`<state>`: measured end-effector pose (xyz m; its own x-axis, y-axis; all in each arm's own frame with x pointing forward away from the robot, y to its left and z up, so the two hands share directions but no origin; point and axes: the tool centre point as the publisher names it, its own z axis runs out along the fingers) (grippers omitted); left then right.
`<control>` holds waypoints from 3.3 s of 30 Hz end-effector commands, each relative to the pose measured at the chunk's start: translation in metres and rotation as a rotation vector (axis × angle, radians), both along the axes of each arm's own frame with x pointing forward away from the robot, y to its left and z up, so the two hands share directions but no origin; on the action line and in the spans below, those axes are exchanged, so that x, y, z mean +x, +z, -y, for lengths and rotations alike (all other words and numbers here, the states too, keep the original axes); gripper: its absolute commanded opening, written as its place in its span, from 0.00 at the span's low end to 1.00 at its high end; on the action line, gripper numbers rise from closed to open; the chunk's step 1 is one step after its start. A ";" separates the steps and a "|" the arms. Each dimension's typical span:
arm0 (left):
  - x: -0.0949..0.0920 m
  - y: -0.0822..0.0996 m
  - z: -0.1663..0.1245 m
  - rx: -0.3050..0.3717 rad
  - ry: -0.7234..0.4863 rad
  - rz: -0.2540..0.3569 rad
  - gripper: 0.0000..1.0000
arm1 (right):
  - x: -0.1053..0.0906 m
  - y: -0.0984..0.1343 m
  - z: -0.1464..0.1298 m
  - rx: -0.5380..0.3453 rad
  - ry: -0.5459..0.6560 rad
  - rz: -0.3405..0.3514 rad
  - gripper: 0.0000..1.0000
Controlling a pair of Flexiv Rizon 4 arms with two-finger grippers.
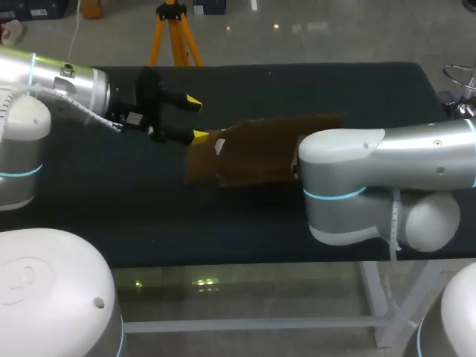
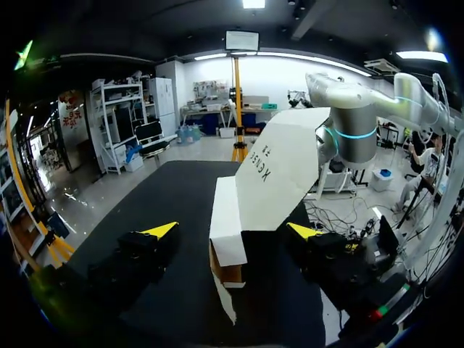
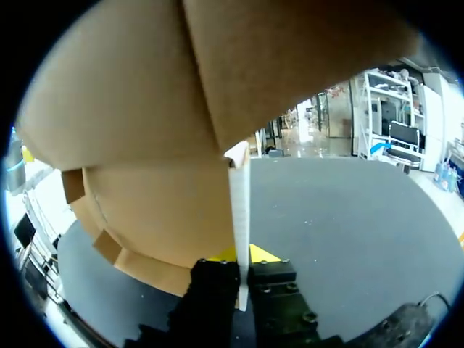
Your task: Assemble the packaging by folding the flat box into shape, placing the metal phone stand inside, and closing the box properly
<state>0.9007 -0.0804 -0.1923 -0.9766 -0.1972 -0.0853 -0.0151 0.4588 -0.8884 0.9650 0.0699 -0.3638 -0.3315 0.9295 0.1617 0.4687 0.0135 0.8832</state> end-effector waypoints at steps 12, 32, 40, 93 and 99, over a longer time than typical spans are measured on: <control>-0.021 0.030 -0.040 0.127 0.063 0.062 1.00 | -0.003 0.017 0.015 0.120 0.288 -0.043 0.00; -0.011 0.046 -0.030 0.240 -0.003 0.147 1.00 | -0.005 0.029 0.015 0.160 0.379 -0.100 0.00; -0.016 0.054 -0.042 0.249 -0.052 0.235 1.00 | -0.006 0.044 0.032 0.178 0.425 -0.272 0.00; -0.030 0.034 -0.066 0.374 -0.167 0.159 1.00 | -0.031 0.030 0.041 -0.062 0.203 -0.803 0.00; -0.035 0.028 -0.069 0.426 -0.145 0.149 1.00 | -0.045 0.025 0.038 -0.123 0.141 -0.871 0.00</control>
